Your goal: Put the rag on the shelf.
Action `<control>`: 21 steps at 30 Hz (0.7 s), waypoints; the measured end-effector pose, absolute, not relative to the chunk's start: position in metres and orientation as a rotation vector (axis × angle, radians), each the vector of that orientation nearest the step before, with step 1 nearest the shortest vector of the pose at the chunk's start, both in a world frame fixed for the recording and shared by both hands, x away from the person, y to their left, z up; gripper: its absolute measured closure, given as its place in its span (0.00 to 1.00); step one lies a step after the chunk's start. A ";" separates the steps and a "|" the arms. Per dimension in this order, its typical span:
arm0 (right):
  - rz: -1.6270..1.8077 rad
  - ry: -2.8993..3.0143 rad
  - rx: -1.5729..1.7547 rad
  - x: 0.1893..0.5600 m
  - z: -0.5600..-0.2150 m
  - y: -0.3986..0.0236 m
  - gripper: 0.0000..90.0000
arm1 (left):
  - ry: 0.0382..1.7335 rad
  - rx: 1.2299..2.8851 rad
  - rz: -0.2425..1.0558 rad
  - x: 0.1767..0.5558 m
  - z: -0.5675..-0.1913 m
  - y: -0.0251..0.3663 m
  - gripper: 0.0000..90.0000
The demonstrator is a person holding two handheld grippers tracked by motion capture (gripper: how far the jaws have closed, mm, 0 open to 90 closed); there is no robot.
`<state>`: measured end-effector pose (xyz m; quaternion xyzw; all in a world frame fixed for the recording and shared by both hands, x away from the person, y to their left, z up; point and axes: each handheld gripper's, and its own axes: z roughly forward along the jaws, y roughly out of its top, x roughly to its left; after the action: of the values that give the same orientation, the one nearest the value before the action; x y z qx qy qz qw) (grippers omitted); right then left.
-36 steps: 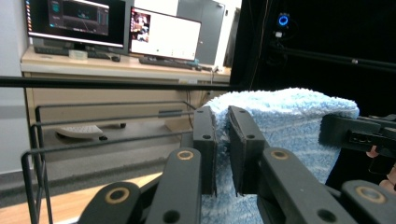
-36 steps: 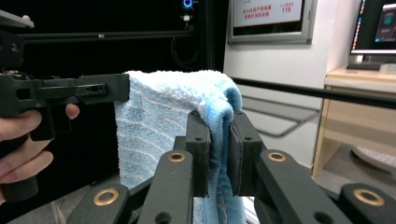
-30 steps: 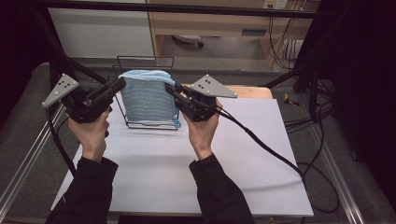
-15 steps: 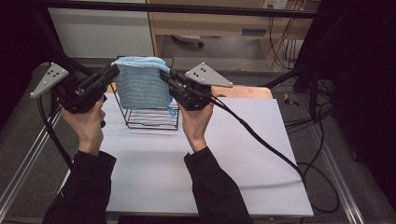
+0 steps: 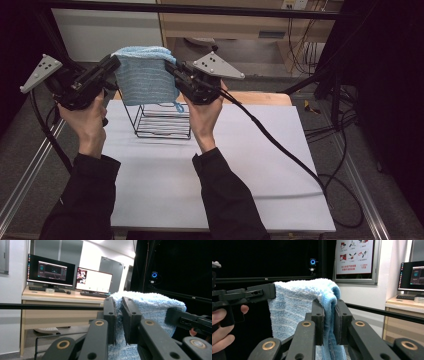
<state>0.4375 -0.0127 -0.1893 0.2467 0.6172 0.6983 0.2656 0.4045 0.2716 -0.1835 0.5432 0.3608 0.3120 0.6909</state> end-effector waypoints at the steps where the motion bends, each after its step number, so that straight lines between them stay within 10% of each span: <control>1: 1.888 1.663 0.668 0.439 -0.188 -0.012 0.90 | 0.804 1.211 0.701 0.405 -0.182 0.272 0.91; 21: 1.920 1.615 0.644 0.455 -0.161 -0.005 0.90 | 0.793 1.162 0.694 0.418 -0.156 0.275 0.91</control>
<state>0.4552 -0.0054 -0.1612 0.2393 0.5998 0.7134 0.2721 0.4179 0.2754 -0.1562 0.5230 0.3572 0.3127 0.7078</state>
